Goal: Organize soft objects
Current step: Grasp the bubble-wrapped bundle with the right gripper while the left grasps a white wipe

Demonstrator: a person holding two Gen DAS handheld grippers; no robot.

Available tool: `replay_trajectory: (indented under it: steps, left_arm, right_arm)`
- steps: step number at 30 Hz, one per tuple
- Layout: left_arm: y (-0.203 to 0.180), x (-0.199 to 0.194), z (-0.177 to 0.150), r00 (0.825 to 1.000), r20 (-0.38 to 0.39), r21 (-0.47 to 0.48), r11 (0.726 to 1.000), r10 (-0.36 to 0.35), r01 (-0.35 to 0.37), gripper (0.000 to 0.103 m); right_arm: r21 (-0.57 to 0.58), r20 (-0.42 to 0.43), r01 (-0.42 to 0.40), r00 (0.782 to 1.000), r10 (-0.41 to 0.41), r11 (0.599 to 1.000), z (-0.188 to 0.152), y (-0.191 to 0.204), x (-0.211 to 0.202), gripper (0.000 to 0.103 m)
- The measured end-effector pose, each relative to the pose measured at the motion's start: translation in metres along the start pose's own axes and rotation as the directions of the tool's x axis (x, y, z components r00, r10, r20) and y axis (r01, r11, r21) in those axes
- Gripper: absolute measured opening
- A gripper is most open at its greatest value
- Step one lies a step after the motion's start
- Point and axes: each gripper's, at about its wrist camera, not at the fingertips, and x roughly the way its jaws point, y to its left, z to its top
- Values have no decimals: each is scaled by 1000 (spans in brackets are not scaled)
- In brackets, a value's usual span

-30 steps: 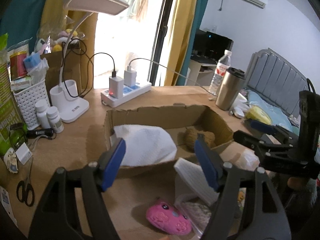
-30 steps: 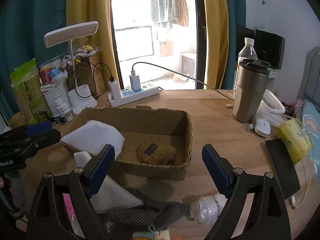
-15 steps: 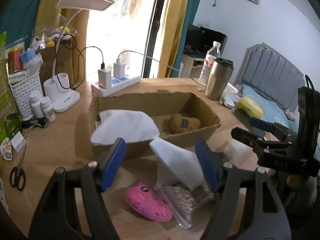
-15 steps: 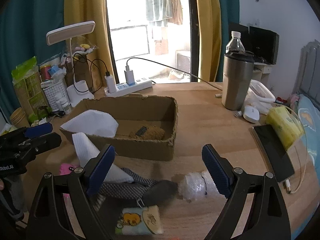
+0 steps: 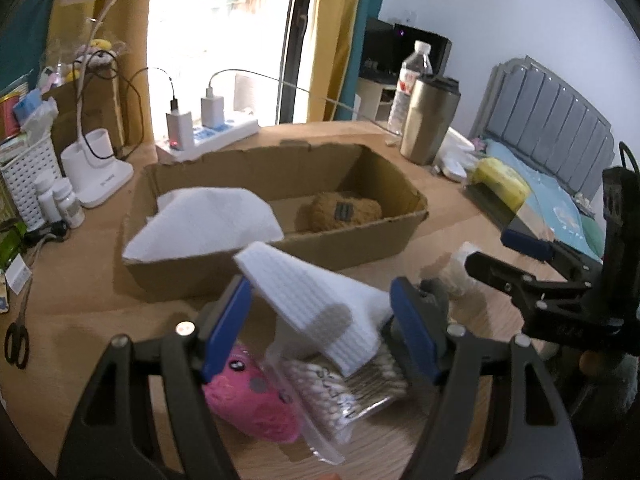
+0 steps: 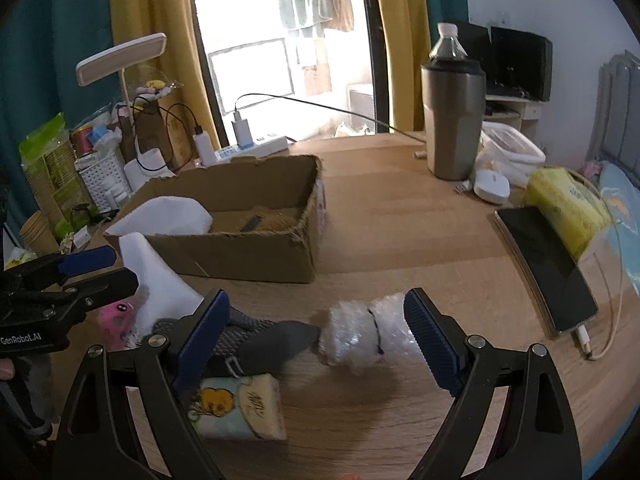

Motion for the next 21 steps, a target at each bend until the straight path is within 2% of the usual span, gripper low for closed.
replay_trajectory:
  steps: [21]
  left_arm:
    - [-13,51,5,992,-121,8,1000,19,-18,73]
  right_arm:
    - [61,-73,37,997,-33,997,-5,-41,37,91]
